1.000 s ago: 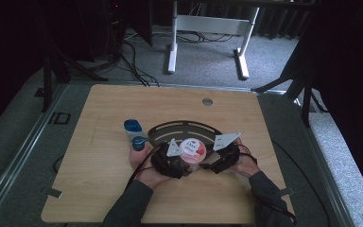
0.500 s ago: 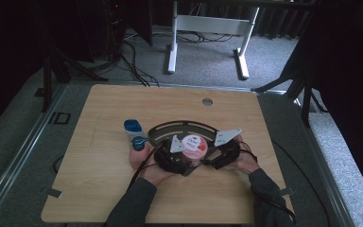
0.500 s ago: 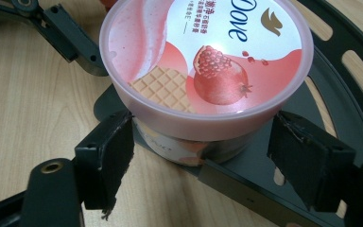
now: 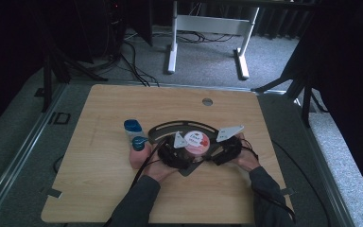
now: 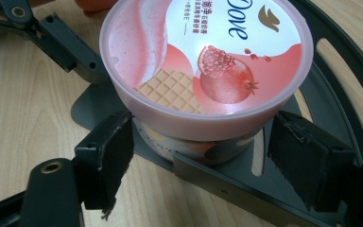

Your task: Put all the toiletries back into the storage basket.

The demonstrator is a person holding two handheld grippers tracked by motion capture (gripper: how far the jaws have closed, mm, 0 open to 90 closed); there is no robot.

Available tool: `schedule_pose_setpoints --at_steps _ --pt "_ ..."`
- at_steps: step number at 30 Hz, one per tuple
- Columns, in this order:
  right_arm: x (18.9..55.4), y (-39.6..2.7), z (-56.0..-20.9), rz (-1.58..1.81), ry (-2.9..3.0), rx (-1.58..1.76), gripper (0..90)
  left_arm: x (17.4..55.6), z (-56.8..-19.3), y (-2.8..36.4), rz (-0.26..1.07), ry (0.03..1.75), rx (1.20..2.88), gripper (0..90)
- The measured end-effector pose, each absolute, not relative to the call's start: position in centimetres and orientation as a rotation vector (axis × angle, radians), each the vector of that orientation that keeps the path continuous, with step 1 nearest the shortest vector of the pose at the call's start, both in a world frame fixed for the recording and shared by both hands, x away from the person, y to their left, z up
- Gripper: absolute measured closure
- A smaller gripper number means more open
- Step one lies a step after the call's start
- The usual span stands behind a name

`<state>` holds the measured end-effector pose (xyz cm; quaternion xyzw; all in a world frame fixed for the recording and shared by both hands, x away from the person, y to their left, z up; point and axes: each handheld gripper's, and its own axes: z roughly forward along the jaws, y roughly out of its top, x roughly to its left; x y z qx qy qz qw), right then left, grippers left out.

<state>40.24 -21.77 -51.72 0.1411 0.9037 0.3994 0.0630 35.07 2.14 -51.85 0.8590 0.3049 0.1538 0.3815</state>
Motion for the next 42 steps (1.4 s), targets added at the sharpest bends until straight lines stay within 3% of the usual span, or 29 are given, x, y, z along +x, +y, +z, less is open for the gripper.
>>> schedule_pose_setpoints --at_steps 24,37,42 --pt "41.5 -22.9 -52.2 1.162 2.726 0.532 23.4 37.1 -52.5 0.6 0.368 0.78 2.199 25.7" --pt "40.9 -23.7 -51.8 1.134 2.703 0.562 32.4 36.9 -52.5 1.3 0.362 0.767 2.188 36.5" --pt "39.0 -24.2 -51.1 1.173 2.66 0.546 39.0 36.7 -52.2 1.5 0.365 0.784 2.175 39.7"
